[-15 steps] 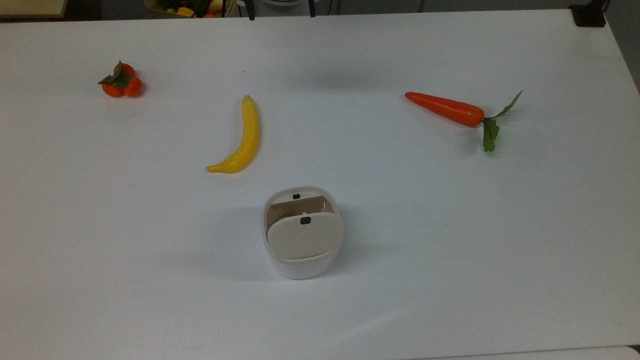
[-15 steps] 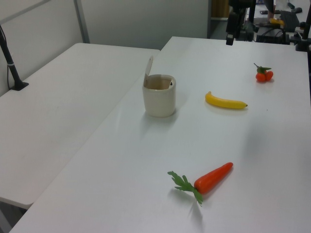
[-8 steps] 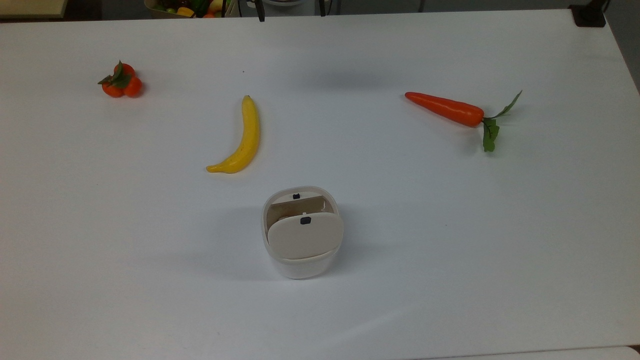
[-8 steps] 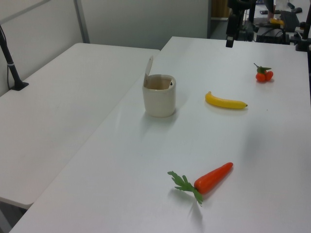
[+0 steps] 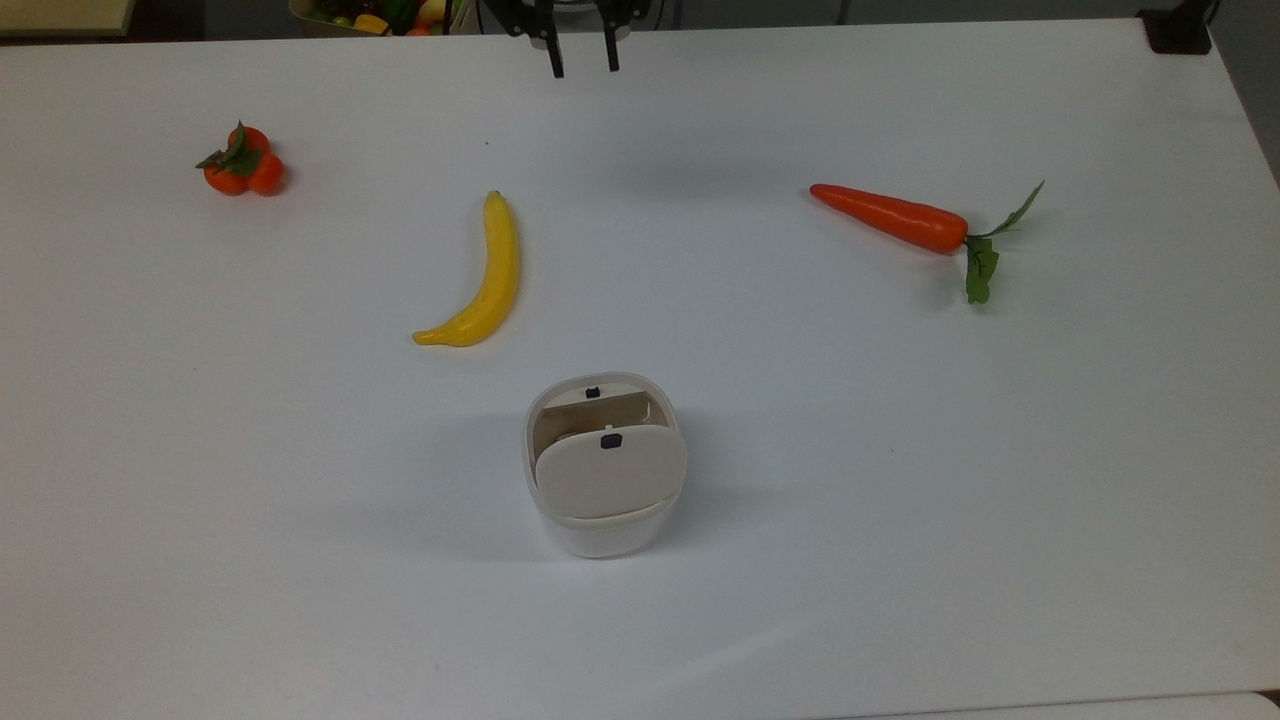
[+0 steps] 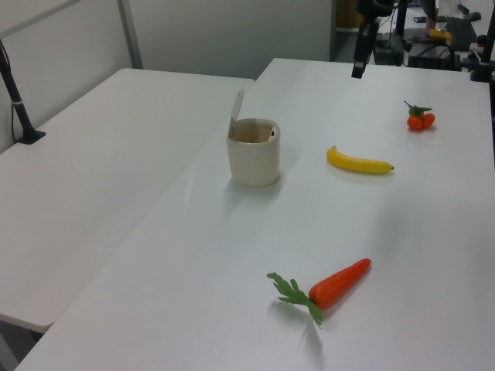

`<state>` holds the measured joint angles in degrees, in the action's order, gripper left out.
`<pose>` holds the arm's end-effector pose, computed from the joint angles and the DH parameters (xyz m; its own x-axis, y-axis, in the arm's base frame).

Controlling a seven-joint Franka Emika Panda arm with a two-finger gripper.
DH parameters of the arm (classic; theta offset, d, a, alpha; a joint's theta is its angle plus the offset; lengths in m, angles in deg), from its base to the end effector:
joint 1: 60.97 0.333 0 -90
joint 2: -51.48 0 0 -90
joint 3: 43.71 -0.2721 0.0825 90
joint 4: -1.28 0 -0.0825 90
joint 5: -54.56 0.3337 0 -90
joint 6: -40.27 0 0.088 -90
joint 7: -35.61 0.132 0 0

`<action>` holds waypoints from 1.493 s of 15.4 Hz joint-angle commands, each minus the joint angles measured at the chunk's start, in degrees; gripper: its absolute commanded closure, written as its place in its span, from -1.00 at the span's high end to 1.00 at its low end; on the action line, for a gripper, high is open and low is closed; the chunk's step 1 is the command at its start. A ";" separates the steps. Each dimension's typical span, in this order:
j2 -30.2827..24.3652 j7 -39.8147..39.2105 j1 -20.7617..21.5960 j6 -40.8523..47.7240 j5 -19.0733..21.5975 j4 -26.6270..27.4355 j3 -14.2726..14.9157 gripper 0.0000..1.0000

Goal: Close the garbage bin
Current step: 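Move the gripper down toward the open lid of the white bin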

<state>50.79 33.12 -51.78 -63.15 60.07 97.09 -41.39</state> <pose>0.5201 0.0730 0.5410 0.9793 0.1390 0.1473 0.1532 -0.9841 -0.0898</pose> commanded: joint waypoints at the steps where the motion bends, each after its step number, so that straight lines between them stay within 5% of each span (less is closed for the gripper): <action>1: 0.95 -0.94 -0.50 -3.53 0.03 -0.45 -0.04 -0.90; 10: 4.37 -0.85 -0.41 -19.43 3.28 -0.71 0.14 -1.00; 16: 13.85 1.25 -0.76 -25.41 4.77 -11.59 0.14 -1.00; 23: 22.65 6.27 -0.85 -39.11 4.86 -16.71 -0.03 -1.00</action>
<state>69.51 38.04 -52.63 -97.25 63.87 83.69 -41.36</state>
